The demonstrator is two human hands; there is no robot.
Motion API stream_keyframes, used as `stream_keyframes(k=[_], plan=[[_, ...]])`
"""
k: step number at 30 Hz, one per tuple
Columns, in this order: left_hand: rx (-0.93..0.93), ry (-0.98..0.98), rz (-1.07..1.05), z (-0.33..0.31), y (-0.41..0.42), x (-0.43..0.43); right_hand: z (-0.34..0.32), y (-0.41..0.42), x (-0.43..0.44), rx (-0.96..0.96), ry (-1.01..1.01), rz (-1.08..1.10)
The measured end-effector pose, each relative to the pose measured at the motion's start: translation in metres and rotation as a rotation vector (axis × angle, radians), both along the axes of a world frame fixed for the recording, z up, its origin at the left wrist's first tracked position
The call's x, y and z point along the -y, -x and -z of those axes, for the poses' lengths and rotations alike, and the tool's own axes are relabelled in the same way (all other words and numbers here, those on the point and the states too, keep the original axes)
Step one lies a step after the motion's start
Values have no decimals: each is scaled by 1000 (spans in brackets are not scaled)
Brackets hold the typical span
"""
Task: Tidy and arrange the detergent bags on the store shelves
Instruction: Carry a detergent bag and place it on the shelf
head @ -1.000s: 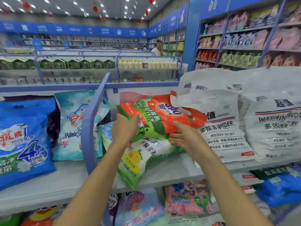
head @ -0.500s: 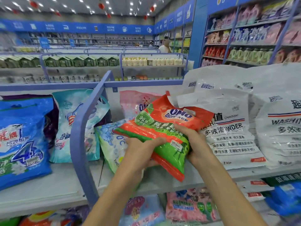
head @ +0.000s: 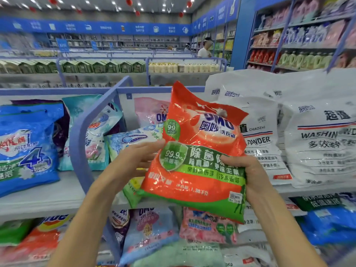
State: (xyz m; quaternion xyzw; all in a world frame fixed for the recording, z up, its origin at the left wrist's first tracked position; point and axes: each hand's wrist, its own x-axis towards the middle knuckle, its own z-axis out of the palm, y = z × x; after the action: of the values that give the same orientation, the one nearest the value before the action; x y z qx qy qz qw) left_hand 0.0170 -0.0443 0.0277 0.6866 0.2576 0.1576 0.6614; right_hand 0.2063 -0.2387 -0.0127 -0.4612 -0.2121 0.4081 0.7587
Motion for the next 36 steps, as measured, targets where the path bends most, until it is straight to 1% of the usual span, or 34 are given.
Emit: stream_keyframes(k=[2, 3, 6, 8, 10, 13, 17, 20, 23, 29, 36], plan=[[79, 66, 75, -4, -10, 22, -8, 9, 13, 56, -14, -73], [145, 125, 56, -4, -14, 34, -11, 13, 17, 85, -9, -86], [289, 234, -113, -1, -17, 62, -19, 25, 26, 183, 23, -41], [345, 293, -257, 0, -9, 67, -23, 27, 32, 165, 44, -35], [338, 323, -307, 2, 3, 73, -21, 27, 36, 102, 31, -51], [334, 366, -312, 7, 20, 89, -7, 26, 40, 8, 28, -83], [386, 431, -352, 18, 44, 108, 2, 39, 39, -74, 29, -135], [402, 482, -415, 27, 66, 112, 5, 54, 34, -142, -26, -147], [402, 494, -489, 32, 92, 112, 7, 71, 26, -136, -35, -143], [390, 475, -677, 35, 141, 114, 2, 116, 2, -151, 27, -297], [419, 485, -830, 46, 230, 112, 3, 194, -43, -130, 76, -479]])
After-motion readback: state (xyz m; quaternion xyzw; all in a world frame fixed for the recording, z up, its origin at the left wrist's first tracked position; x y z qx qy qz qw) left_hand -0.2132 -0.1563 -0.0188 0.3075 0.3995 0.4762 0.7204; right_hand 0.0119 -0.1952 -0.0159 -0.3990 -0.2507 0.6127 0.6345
